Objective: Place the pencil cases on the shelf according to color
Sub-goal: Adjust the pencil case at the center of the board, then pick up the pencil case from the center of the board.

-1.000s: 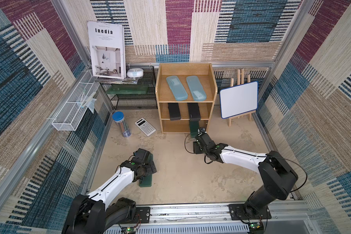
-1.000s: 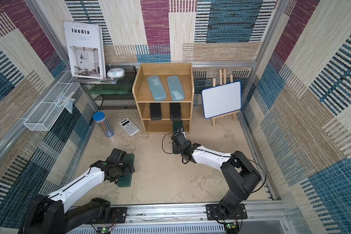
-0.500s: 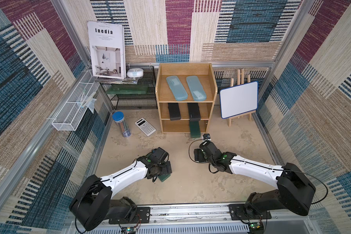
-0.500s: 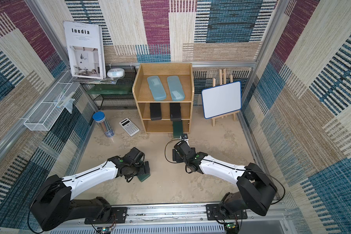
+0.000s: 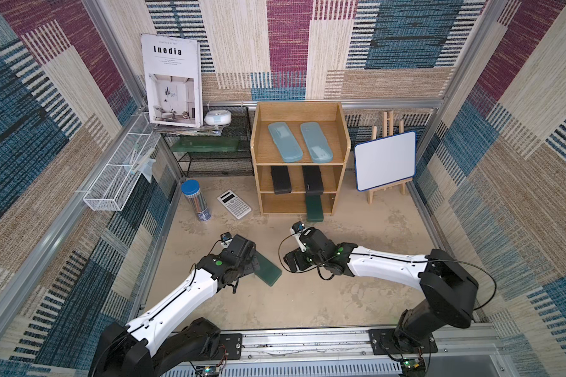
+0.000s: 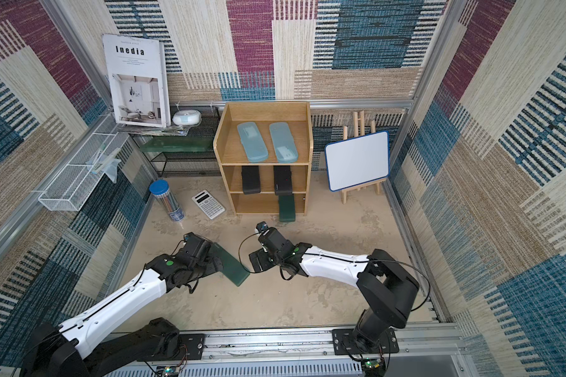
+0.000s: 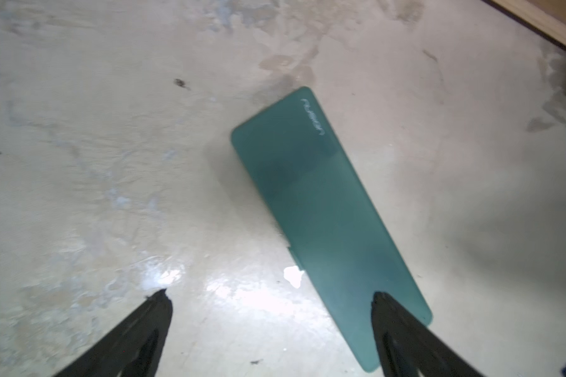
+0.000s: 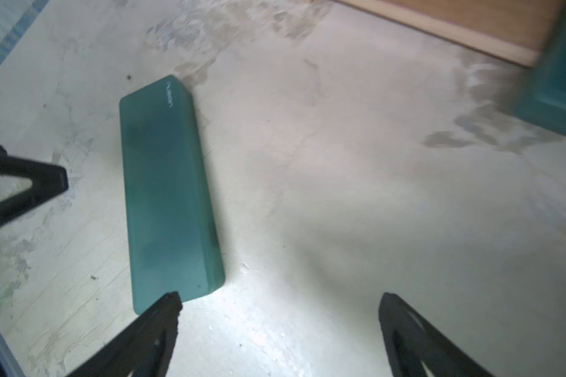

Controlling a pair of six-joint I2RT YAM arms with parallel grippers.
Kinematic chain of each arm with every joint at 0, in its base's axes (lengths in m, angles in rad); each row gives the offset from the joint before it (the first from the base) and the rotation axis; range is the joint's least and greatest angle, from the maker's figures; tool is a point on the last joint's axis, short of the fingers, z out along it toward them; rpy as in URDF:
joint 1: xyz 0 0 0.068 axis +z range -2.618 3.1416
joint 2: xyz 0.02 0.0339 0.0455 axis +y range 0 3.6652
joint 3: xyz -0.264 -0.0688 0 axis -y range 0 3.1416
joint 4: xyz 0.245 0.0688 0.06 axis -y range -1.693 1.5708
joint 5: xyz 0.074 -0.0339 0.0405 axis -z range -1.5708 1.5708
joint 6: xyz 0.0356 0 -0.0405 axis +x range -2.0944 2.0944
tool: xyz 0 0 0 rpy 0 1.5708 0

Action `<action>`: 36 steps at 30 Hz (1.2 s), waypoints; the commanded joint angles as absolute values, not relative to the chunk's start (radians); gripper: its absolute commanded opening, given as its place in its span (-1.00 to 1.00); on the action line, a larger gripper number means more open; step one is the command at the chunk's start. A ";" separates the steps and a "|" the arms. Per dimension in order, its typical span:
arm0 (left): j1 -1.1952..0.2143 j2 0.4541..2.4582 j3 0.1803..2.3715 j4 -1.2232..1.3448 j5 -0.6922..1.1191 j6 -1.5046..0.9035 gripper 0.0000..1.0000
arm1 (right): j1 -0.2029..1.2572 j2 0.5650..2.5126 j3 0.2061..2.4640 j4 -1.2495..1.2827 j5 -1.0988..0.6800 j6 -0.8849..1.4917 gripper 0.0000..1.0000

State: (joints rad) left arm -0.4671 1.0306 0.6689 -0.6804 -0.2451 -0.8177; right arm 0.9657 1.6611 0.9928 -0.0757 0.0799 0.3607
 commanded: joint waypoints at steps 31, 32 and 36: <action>-0.170 0.769 0.545 -0.712 -0.222 -0.764 0.99 | 1.149 2.033 1.262 -0.236 0.117 0.254 0.88; -0.169 0.768 0.543 -0.713 -0.223 -0.762 0.99 | 1.150 2.027 1.253 -0.228 0.120 0.261 0.83; -0.164 0.767 0.548 -0.713 -0.220 -0.755 0.98 | 1.150 1.985 1.207 -0.190 0.162 0.290 0.52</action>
State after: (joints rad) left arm -0.1673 0.7681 0.5446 -0.7177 -0.2207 -0.7696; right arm 1.1496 2.0014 1.2335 -0.1387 0.1455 0.2363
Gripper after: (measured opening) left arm 0.991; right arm 0.780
